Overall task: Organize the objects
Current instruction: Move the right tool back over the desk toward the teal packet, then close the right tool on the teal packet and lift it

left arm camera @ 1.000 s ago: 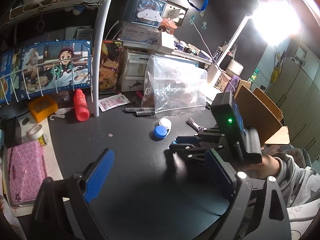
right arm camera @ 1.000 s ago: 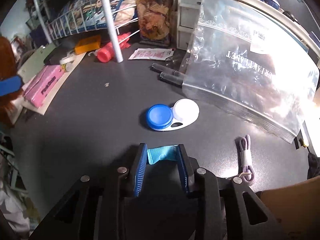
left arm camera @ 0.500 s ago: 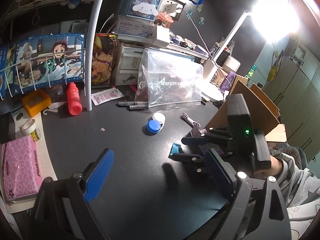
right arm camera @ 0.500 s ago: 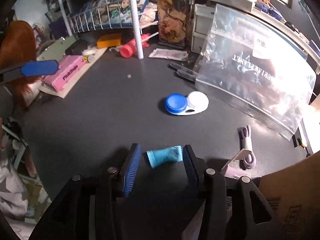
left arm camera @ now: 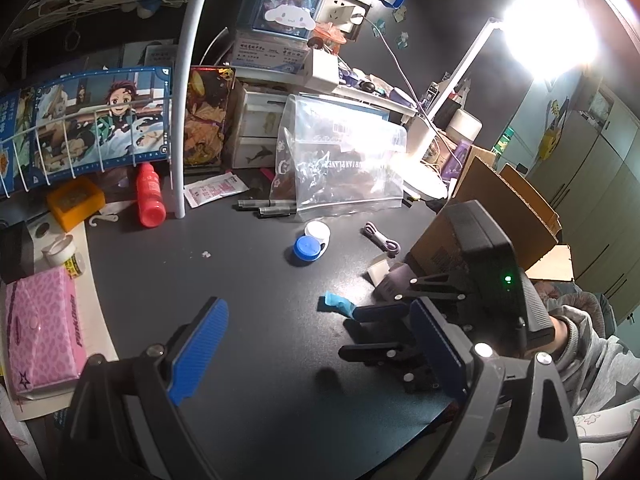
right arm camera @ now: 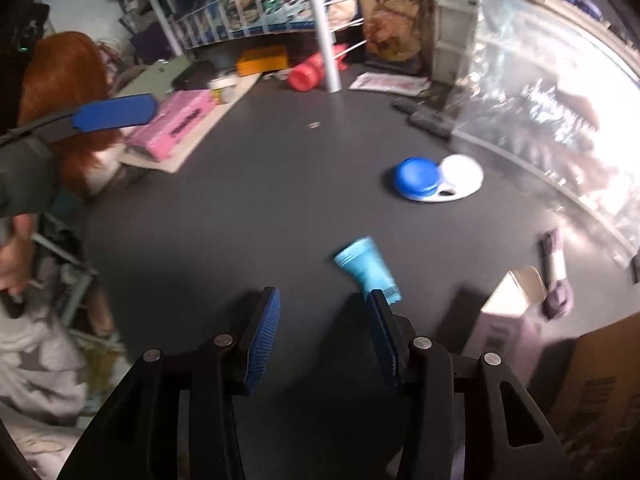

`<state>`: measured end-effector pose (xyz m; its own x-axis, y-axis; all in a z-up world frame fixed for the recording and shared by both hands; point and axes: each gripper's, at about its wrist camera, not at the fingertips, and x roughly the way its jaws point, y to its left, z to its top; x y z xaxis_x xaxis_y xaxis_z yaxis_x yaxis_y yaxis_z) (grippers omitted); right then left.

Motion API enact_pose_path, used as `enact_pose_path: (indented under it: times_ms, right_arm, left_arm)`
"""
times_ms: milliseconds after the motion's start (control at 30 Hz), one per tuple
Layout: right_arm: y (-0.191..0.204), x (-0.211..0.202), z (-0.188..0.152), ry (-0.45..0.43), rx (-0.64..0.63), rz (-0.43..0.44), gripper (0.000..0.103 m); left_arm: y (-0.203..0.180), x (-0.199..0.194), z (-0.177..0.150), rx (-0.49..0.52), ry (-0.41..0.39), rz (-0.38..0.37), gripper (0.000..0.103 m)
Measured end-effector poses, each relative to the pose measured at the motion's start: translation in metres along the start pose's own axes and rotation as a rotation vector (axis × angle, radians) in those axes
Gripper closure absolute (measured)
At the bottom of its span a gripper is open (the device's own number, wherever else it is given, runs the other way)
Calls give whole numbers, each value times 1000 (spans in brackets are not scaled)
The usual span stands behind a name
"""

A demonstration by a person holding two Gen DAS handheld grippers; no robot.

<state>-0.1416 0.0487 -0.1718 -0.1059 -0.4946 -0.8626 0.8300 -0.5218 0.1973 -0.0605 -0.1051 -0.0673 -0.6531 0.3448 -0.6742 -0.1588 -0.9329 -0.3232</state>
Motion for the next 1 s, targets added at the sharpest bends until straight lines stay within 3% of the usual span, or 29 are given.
enact_pose_path:
  times_ms: [67,133,200,333,400,467,633,833,933,1000]
  right_arm:
    - [4,-3,0,-10,-16,-19,62]
    - [6,-6,2,-44,-60,-129,62]
    - [5,-4,3,-51,-85,-186,62]
    - [0,9,4,-12,-101,-170,63]
    - [2,10,4,-28,-126,-179,69]
    - [2,10,4,-34,-124,-171,93]
    - [7,9,2,-20,-152,-165,93]
    - [33,-23,2,-88,-204,-142,93]
    - [48,-45,3,-125,-245,-147,93]
    - [55,-58,4,-145,-263,-159,93]
  left_arm:
    - [0,-1,0,-2,-2,4,12]
    - [0,-1,0,-1,-2,3,12]
    - [-1,-1,0,3,-2,2,12]
    - [-4,-1,1,9,0,6,12]
    - [-4,-2,1,9,1,6,12]
    - [-5,-1,1,13,6,11,12]
    - [-7,4,2,20,35,-12,12]
    - [-10,11,8,23,86,-95,13]
    - [-12,9,16,17,95,-154,27]
    - [-16,6,23,11,98,-206,43]
